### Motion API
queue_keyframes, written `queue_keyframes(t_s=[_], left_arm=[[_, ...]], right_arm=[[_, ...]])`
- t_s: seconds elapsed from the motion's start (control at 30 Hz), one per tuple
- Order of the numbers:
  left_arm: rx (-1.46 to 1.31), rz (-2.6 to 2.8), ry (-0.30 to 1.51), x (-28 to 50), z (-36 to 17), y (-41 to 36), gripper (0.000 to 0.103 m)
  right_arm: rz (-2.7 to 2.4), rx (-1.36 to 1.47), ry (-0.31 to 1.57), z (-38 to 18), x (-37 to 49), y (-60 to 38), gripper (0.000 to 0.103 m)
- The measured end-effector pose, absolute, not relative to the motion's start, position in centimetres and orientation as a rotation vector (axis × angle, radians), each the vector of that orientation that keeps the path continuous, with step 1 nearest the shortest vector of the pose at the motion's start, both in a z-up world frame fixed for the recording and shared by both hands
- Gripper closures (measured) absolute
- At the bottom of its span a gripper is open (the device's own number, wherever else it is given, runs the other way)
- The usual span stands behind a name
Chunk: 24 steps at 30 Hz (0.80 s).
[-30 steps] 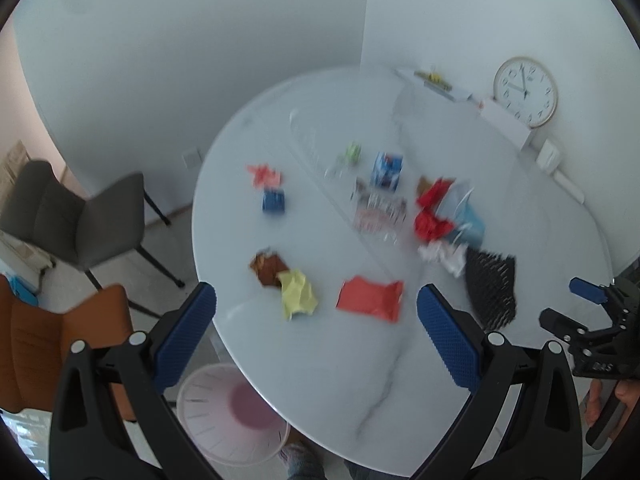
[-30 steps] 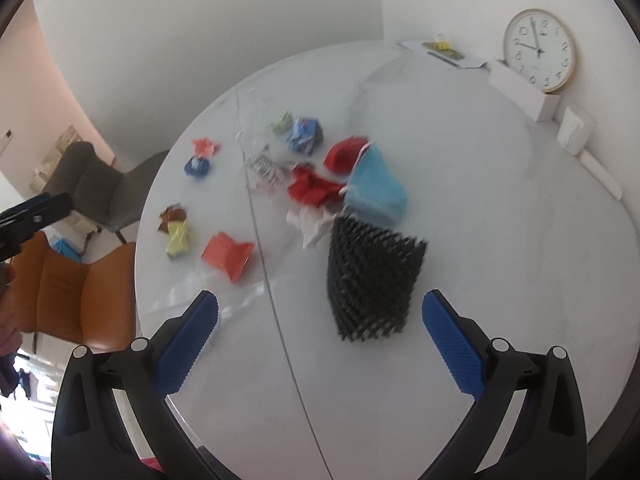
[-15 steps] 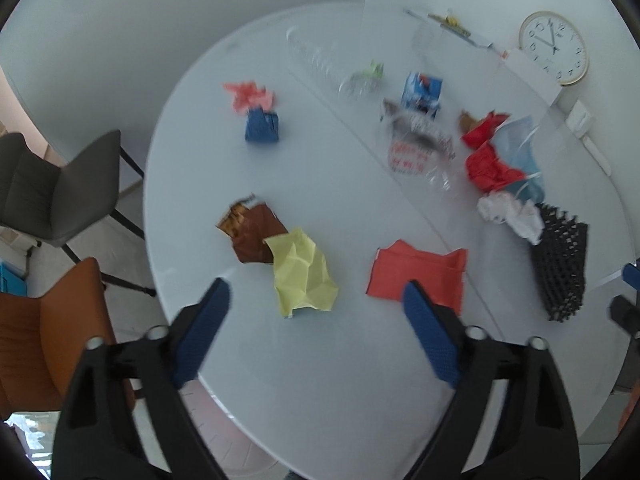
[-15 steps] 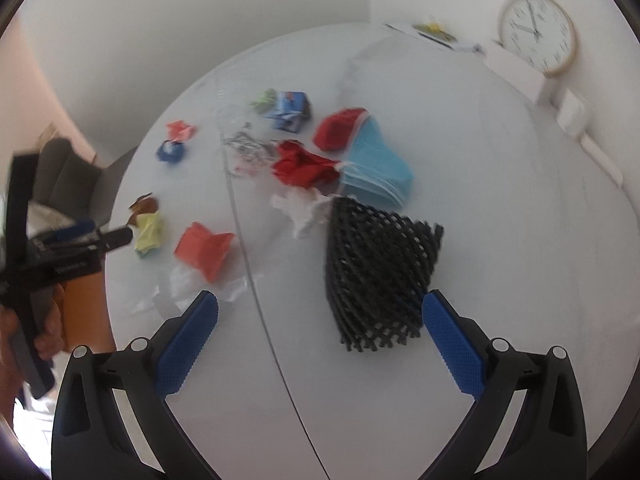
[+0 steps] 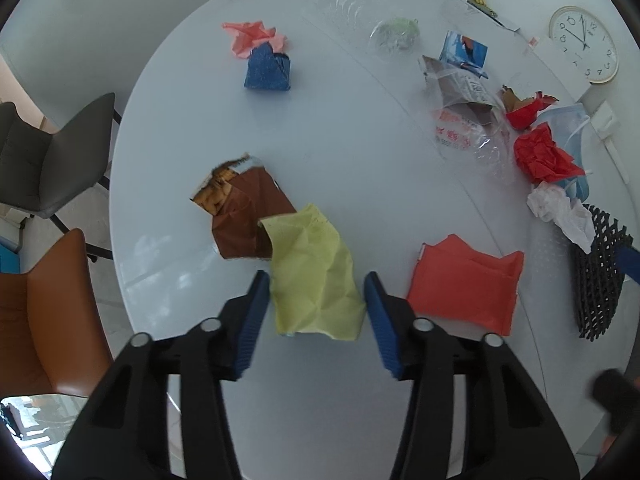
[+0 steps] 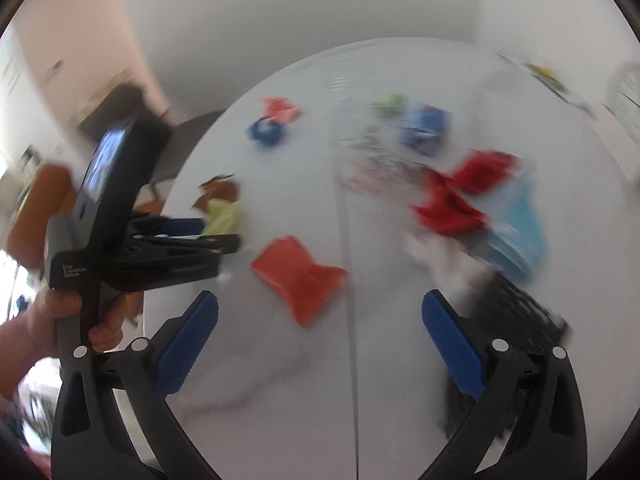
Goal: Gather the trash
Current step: 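Grasp the yellow paper with the left tool while the right tool grasps the red paper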
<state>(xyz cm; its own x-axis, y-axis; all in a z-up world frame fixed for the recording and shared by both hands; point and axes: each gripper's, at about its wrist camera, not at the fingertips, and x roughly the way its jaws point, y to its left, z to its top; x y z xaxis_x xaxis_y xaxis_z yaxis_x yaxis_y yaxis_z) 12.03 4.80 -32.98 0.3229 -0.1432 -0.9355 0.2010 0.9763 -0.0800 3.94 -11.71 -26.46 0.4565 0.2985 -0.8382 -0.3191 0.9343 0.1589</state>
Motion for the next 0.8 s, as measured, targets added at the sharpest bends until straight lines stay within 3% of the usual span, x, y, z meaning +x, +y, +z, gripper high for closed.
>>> queue_keyframes(t_s=[0.17, 0.5, 0.6, 0.73, 0.8], left_arm=[[0.06, -0.247, 1.214, 12.3, -33.1, 4.8, 0.062], [0.017, -0.298, 1.177, 11.1, -31.6, 5.8, 0.067], [0.007, -0.311, 1.168, 10.8, -31.0, 5.7, 0.067], [-0.027, -0.325, 1.171, 10.1, -30.6, 6.1, 0.067], [-0.046, -0.332, 1.169, 9.7, -30.4, 6.3, 0.067]], right_arm=[[0.536, -0.068, 1.073, -28.8, 6.3, -9.9, 0.026], [0.682, -0.245, 1.114, -30.7, 7.5, -8.7, 0.03], [0.703, -0.295, 1.13, -31.3, 7.5, -8.4, 0.039], [0.709, -0.344, 1.161, -32.1, 7.5, -8.1, 0.059], [0.705, -0.352, 1.16, -32.3, 7.6, -8.0, 0.059]])
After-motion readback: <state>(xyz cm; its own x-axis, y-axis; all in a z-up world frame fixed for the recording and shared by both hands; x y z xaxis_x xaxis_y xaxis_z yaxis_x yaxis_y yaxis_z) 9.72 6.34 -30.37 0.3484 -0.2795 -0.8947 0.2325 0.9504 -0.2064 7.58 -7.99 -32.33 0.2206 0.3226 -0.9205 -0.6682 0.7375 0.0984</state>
